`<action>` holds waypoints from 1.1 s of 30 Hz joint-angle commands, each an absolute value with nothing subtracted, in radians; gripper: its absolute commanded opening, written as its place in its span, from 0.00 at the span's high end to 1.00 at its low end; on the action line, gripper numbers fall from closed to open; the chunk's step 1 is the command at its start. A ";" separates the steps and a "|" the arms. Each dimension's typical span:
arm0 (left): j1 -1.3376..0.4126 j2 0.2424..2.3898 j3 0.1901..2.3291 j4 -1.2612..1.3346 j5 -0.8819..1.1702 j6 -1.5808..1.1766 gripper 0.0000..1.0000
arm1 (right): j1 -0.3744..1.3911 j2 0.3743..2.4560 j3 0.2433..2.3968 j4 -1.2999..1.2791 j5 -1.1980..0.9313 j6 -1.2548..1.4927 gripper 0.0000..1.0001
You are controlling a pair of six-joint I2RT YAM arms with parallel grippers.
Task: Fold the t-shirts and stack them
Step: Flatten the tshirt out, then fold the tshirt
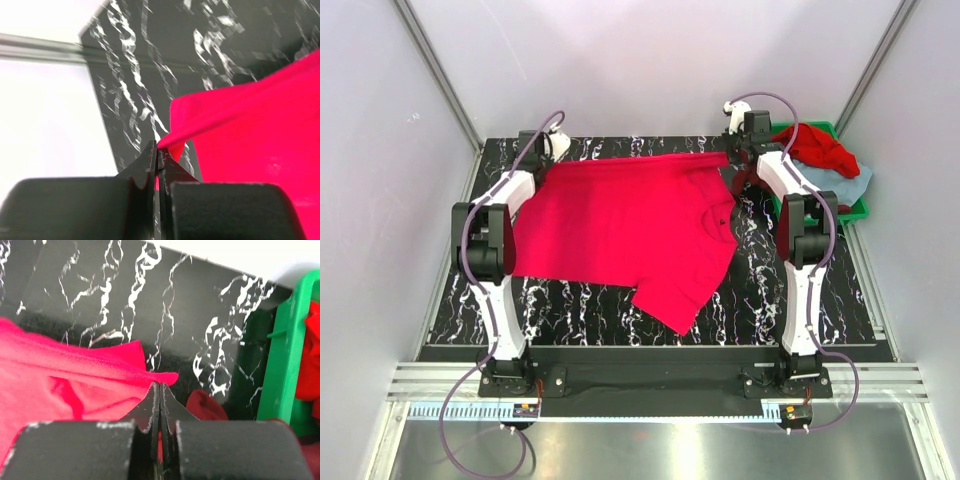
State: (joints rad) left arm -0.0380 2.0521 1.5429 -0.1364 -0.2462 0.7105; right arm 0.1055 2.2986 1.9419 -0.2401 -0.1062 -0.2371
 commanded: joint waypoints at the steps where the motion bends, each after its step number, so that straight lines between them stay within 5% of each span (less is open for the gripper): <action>1: -0.020 2.097 1.658 -0.110 -0.394 0.736 1.00 | 0.086 2.305 2.042 -0.216 -0.017 -0.253 1.00; 12: -0.021 2.089 1.635 -0.088 -0.377 0.762 1.00 | 0.107 2.309 2.112 -0.305 -0.041 -0.229 1.00; 33: -0.002 1.827 1.404 -0.196 -0.279 0.713 1.00 | 0.179 1.987 1.737 -0.385 -0.120 -0.167 1.00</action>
State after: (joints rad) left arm -0.0162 1.8694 1.4063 -0.1692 -0.2821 0.7212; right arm 0.1818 2.0518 1.7596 -0.3897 -0.1253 -0.1707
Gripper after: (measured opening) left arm 0.012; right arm 0.009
